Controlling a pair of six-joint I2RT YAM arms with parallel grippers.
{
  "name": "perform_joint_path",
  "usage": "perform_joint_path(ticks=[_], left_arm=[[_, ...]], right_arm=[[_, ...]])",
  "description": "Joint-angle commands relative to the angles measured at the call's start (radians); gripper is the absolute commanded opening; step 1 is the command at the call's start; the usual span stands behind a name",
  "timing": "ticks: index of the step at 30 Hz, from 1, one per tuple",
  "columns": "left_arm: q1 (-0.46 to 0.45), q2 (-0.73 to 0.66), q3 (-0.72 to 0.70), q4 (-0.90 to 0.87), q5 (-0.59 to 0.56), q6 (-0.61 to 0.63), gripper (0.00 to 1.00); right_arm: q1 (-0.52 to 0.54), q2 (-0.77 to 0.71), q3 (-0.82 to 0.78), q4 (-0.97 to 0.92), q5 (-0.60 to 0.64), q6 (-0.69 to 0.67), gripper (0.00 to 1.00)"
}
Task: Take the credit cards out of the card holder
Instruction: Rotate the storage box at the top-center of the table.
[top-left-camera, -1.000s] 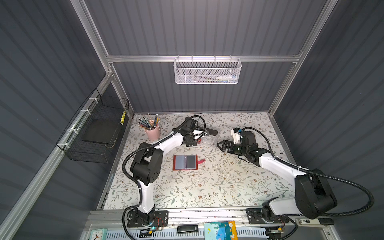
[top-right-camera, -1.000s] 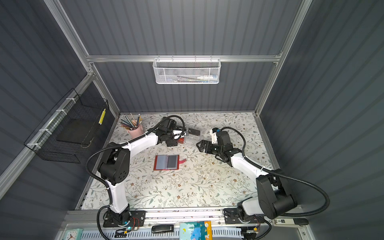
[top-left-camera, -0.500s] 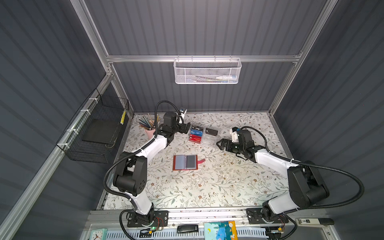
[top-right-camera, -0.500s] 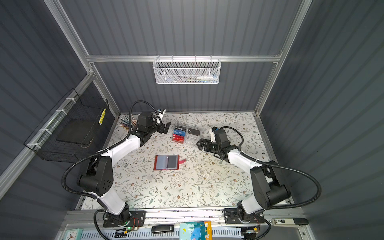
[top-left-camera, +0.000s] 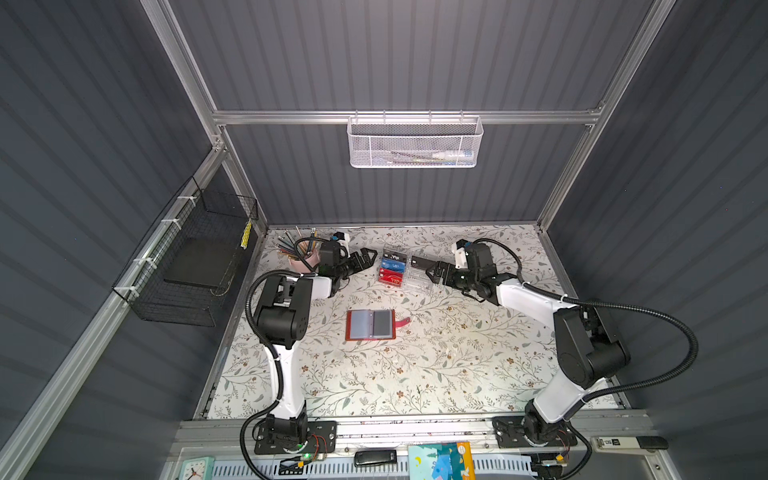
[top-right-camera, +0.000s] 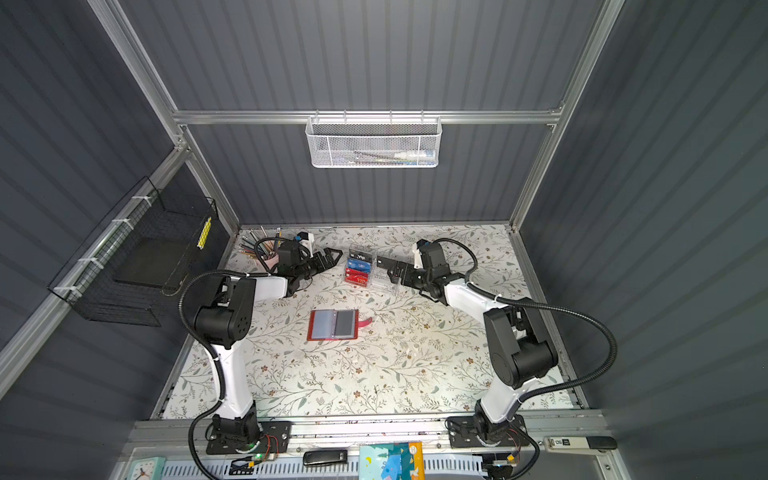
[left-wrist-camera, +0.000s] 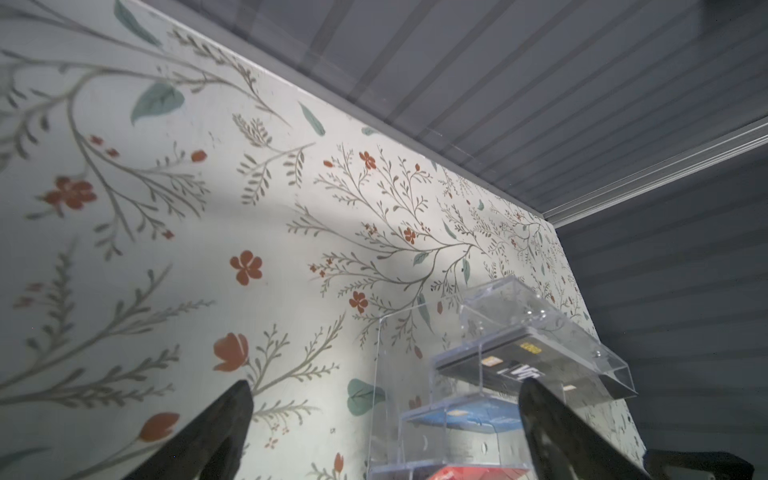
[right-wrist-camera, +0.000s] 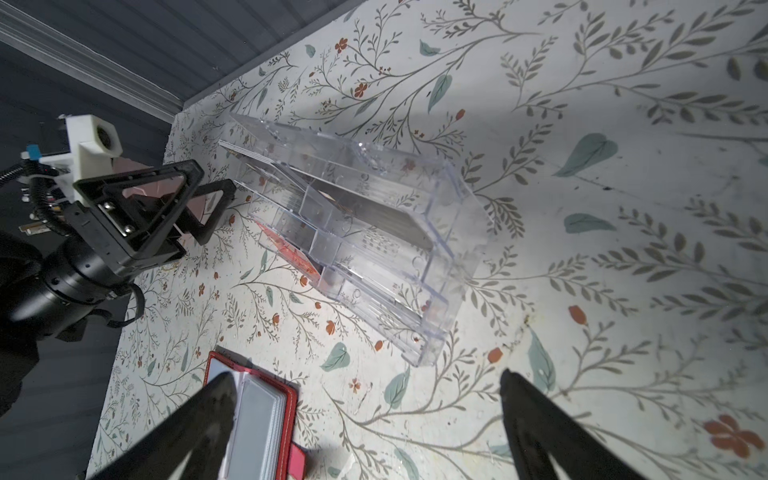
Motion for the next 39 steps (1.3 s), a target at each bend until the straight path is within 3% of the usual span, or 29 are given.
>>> perform_joint_path(ticks=[1, 8, 20, 39], left_arm=[[-0.032, -0.012, 0.071, 0.018, 0.027, -0.003, 1.00], [-0.060, 0.044, 0.105, -0.026, 0.018, 0.037, 1.00], [-0.108, 0.085, 0.067, 0.084, 0.010, -0.009, 1.00], [-0.168, 0.025, -0.069, 0.210, -0.028, -0.055, 1.00]], right_arm=[[0.003, 0.041, 0.037, -0.011, -0.003, -0.004, 0.99], [0.001, 0.102, 0.081, 0.006, -0.024, 0.013, 0.99], [-0.011, 0.159, 0.132, 0.009, -0.042, 0.020, 0.99], [-0.021, 0.207, 0.189, 0.010, -0.126, 0.005, 0.99]])
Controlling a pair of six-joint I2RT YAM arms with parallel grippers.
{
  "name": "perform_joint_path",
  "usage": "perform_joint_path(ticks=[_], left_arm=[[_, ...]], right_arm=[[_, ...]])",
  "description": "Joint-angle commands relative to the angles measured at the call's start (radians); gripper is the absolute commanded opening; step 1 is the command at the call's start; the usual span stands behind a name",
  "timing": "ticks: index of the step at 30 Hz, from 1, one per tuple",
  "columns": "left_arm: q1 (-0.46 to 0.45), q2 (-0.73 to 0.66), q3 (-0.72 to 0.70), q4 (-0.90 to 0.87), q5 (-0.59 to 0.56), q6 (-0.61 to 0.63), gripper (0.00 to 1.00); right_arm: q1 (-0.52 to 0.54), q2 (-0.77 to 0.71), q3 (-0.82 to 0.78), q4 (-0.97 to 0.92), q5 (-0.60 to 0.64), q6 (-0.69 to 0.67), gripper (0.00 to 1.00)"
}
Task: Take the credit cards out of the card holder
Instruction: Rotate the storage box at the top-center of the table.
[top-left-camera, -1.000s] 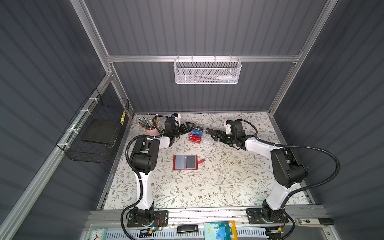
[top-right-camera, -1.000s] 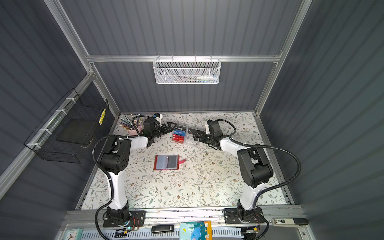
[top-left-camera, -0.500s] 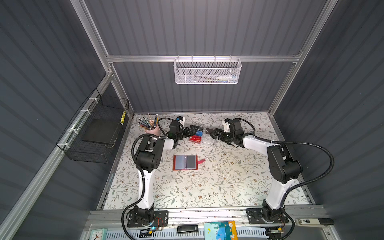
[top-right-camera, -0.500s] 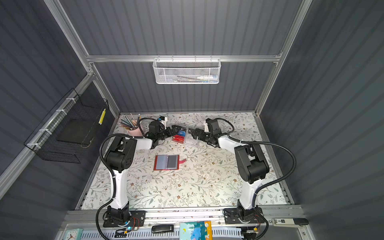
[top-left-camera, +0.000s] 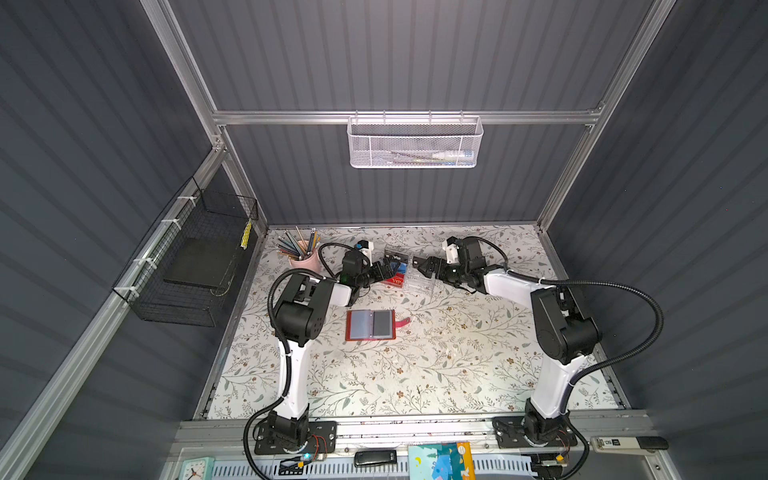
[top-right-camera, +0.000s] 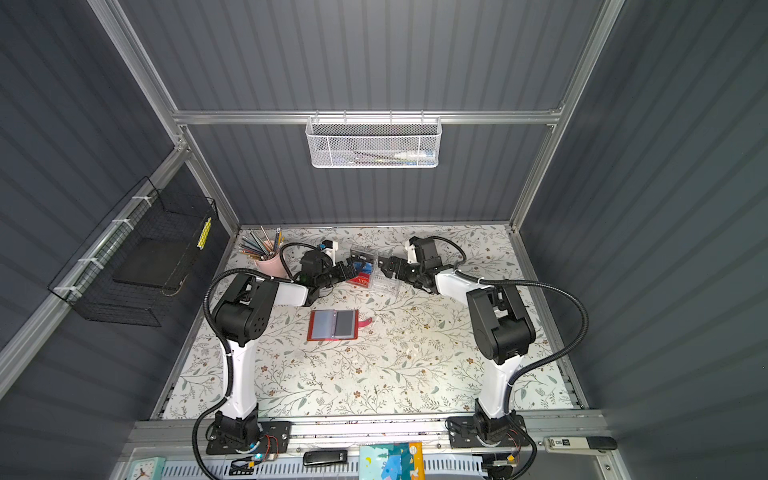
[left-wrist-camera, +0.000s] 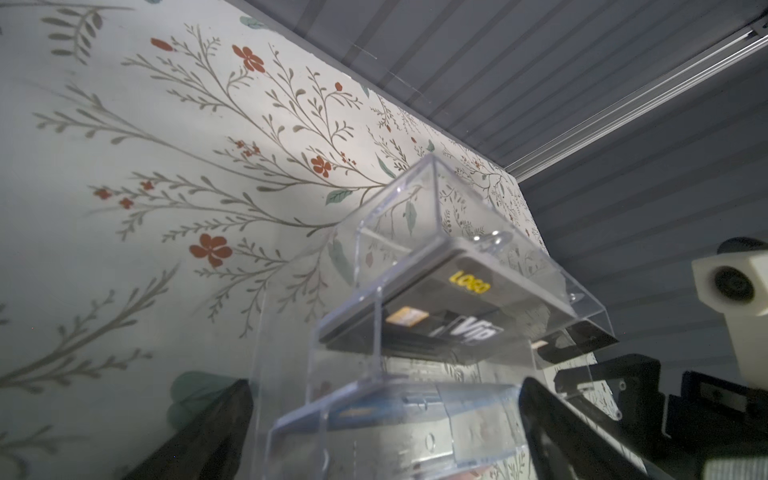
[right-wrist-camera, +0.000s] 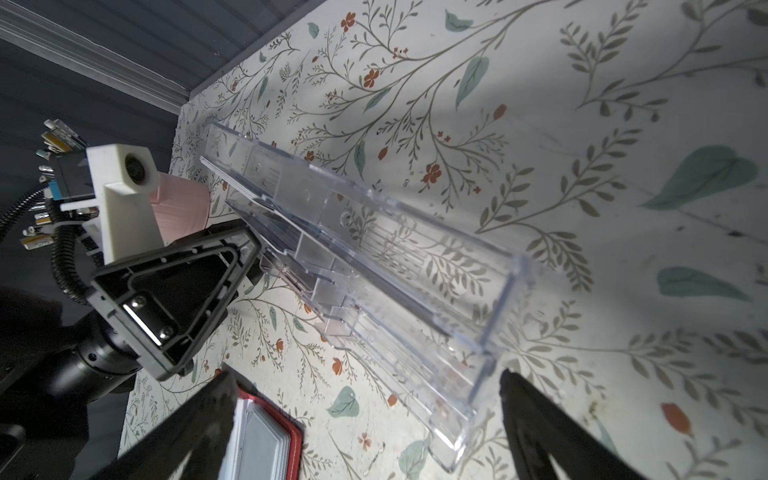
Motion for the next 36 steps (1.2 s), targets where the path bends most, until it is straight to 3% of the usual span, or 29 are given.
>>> perform_joint_path(ticks=[1, 9, 16, 22, 24, 28, 33, 36], left_arm=[[-0.021, -0.057, -0.046, 0.060, -0.017, -0.018, 1.00], [-0.039, -0.154, -0.158, 0.106, -0.045, -0.029, 1.00], [-0.039, -0.225, -0.167, 0.009, -0.067, 0.040, 1.00], [-0.039, -0.319, -0.192, -0.141, -0.192, 0.153, 1.00], [-0.040, -0.383, -0.214, -0.212, -0.259, 0.217, 1.00], [-0.042, -0.566, -0.261, -0.394, -0.503, 0.385, 1.00], [-0.042, -0.746, -0.355, -0.456, -0.899, 0.576, 1.00], [-0.037, -0.765, -0.430, -0.373, -1.089, 0.679, 1.00]], right_arm=[[-0.006, 0.023, 0.044, -0.004, -0.024, -0.019, 0.99], [-0.010, 0.037, 0.085, -0.044, -0.029, -0.037, 0.99], [-0.009, -0.003, 0.046, -0.044, -0.016, -0.036, 0.99], [-0.013, -0.067, 0.014, -0.083, 0.023, -0.068, 0.99], [-0.015, -0.109, -0.009, -0.100, 0.040, -0.080, 0.99], [-0.025, -0.255, -0.074, -0.168, 0.204, -0.131, 0.99], [-0.047, -0.443, -0.187, -0.218, 0.578, -0.183, 0.99], [-0.066, -0.514, -0.260, -0.212, 0.780, -0.241, 0.99]])
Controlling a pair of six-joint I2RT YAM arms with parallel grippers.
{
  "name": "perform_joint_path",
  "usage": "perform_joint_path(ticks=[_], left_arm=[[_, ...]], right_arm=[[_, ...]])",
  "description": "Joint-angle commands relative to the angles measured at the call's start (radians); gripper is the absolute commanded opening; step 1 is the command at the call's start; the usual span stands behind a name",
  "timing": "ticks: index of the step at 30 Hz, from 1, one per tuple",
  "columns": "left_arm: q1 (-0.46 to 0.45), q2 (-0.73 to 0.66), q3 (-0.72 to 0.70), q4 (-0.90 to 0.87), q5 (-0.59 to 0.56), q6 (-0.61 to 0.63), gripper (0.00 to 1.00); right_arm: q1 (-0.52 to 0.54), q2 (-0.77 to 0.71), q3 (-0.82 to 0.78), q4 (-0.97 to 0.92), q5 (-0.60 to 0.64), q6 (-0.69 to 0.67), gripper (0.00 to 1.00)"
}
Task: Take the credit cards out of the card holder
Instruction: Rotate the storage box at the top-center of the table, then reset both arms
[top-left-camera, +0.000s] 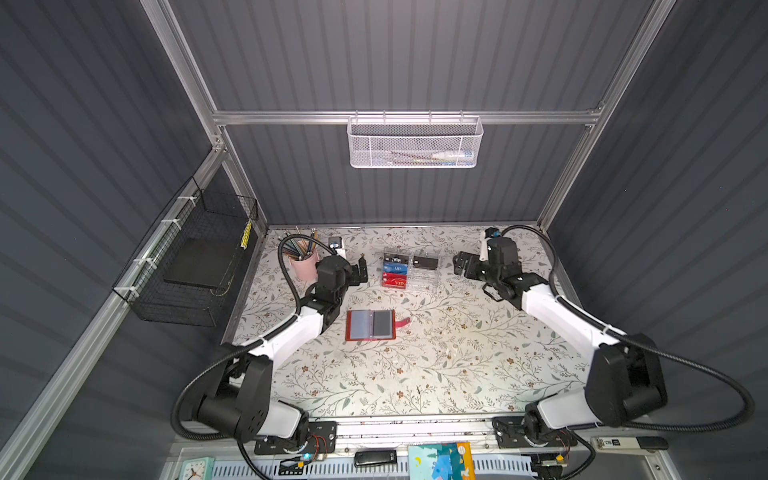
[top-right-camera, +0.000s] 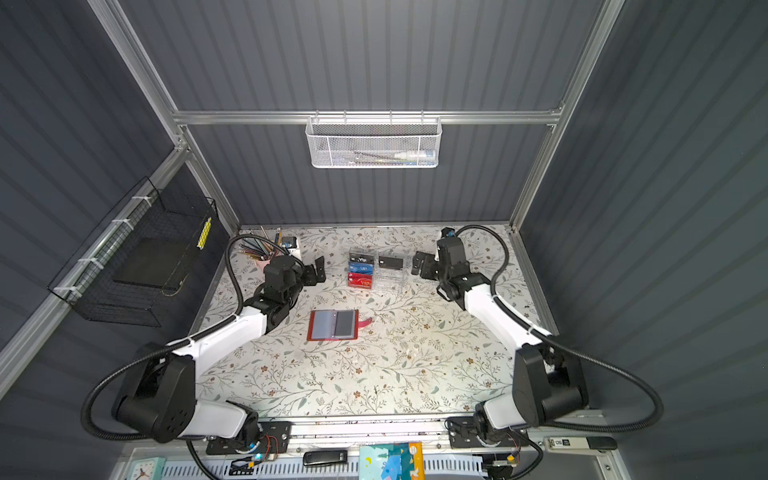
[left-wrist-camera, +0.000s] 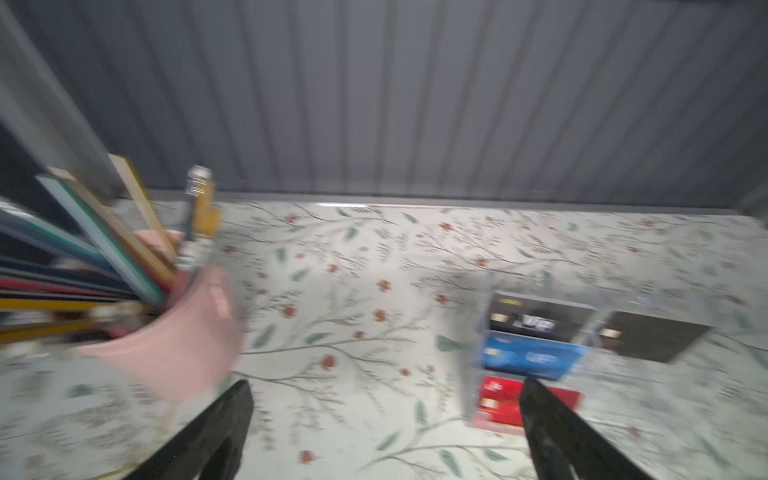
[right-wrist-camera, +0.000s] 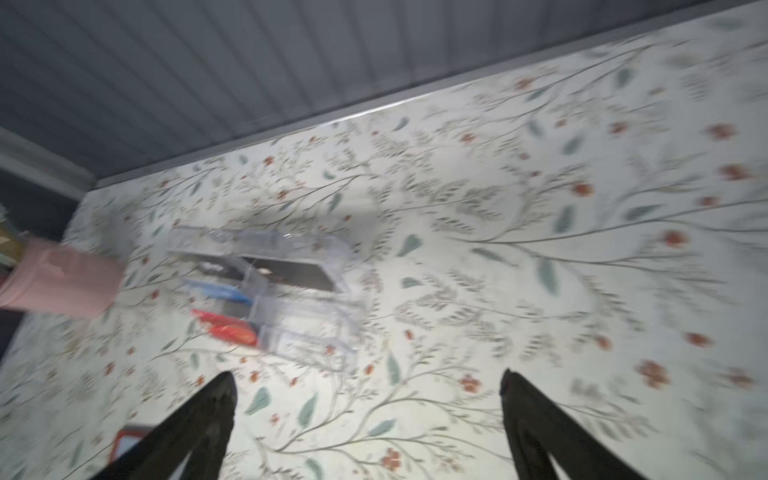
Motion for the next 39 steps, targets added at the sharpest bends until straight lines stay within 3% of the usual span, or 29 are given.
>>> perform_joint_path(ticks=[1, 7, 9, 13, 16, 21, 24, 27, 33, 36, 39], left_arm=[[0.008, 0.018, -0.093, 0.026, -0.315, 0.192, 1.00], [0.143, 0.104, -0.236, 0.220, -0.233, 0.190, 1.00], [0.192, 0.096, -0.251, 0.224, -0.155, 0.151, 1.00], [0.226, 0.184, -0.345, 0.518, -0.033, 0.186, 1.00], [0.239, 0.244, -0.323, 0.514, 0.003, 0.185, 1.00], [0.292, 0.316, -0.400, 0.728, 0.071, 0.143, 1.00], [0.292, 0.317, -0.421, 0.760, 0.097, 0.153, 1.00], [0.291, 0.315, -0.416, 0.746, 0.109, 0.158, 1.00], [0.319, 0.316, -0.344, 0.605, 0.064, 0.103, 1.00], [0.318, 0.319, -0.343, 0.610, 0.069, 0.107, 1.00], [0.305, 0.317, -0.354, 0.627, 0.147, 0.163, 1.00]], right_arm=[[-0.027, -0.041, -0.075, -0.046, 0.341, -0.086, 0.99], [-0.112, -0.094, -0.276, 0.176, 0.468, -0.237, 0.99], [-0.129, -0.113, -0.379, 0.348, 0.454, -0.313, 0.99], [-0.162, -0.101, -0.626, 0.889, 0.423, -0.497, 0.99], [-0.184, -0.050, -0.643, 0.949, 0.395, -0.512, 0.99], [-0.175, -0.079, -0.691, 0.994, 0.336, -0.529, 0.99], [-0.216, -0.175, -0.736, 0.955, 0.135, -0.409, 0.99], [-0.235, -0.128, -0.771, 1.105, 0.149, -0.406, 0.99], [-0.257, 0.114, -0.825, 1.466, 0.149, -0.401, 0.99], [-0.310, 0.024, -0.745, 1.155, 0.090, -0.328, 0.99], [-0.338, 0.047, -0.710, 1.135, 0.096, -0.297, 0.99]])
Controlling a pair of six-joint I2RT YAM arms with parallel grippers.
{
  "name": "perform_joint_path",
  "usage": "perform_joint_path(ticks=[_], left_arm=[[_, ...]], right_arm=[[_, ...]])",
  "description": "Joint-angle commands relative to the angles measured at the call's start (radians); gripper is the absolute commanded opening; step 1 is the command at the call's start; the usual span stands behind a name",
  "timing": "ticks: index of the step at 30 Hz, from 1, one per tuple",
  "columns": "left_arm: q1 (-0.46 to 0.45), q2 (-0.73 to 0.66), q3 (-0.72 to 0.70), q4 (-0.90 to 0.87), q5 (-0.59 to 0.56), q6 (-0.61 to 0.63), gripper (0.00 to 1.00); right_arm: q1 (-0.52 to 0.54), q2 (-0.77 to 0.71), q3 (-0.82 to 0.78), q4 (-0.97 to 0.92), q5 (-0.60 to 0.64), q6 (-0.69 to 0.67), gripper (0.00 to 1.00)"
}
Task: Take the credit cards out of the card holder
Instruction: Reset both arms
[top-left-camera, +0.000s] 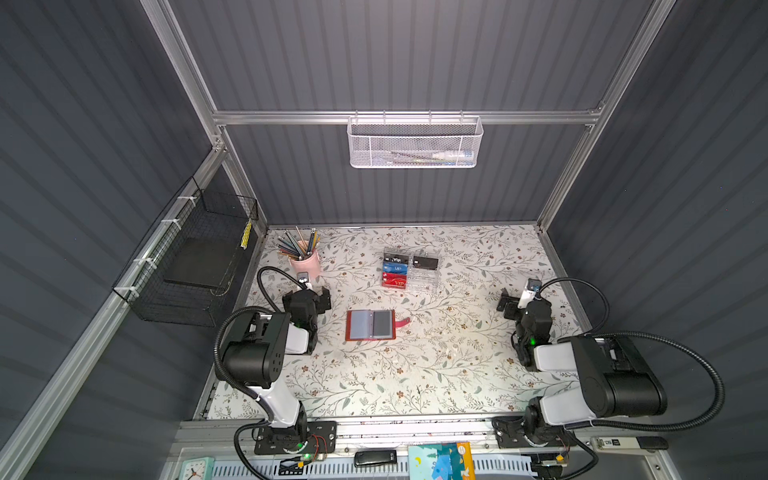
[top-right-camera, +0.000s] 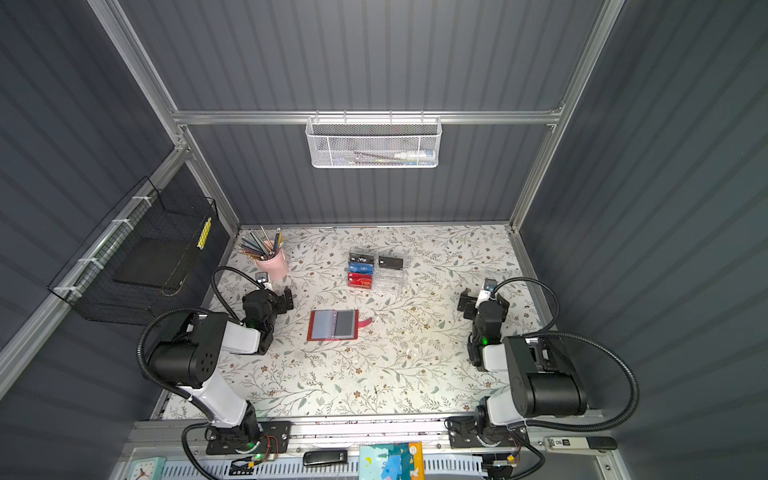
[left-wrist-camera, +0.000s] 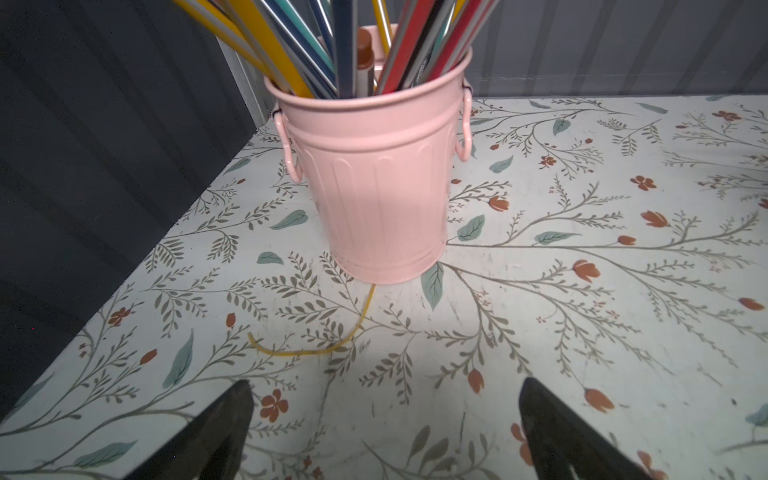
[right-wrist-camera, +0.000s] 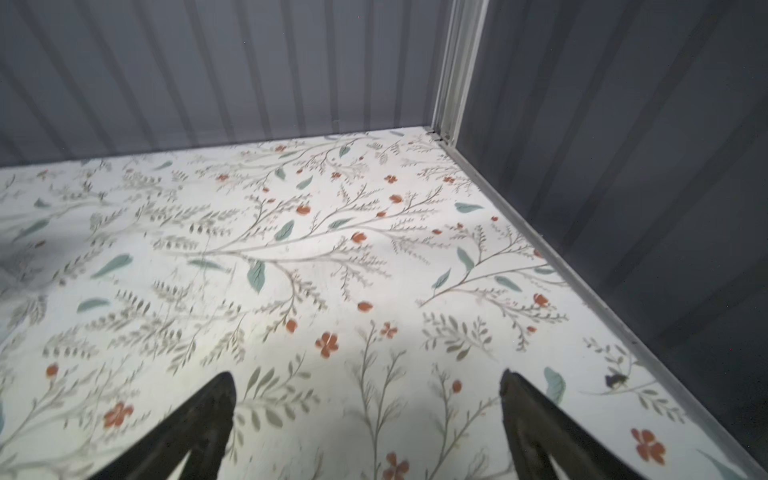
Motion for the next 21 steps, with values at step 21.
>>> perform_joint_path(ticks=[21], left_arm=[[-0.009, 0.006, 0.010, -0.007, 0.016, 0.021, 1.00]], right_arm=[[-0.016, -0.015, 0.040, -0.042, -0.027, 0.050, 0.99]])
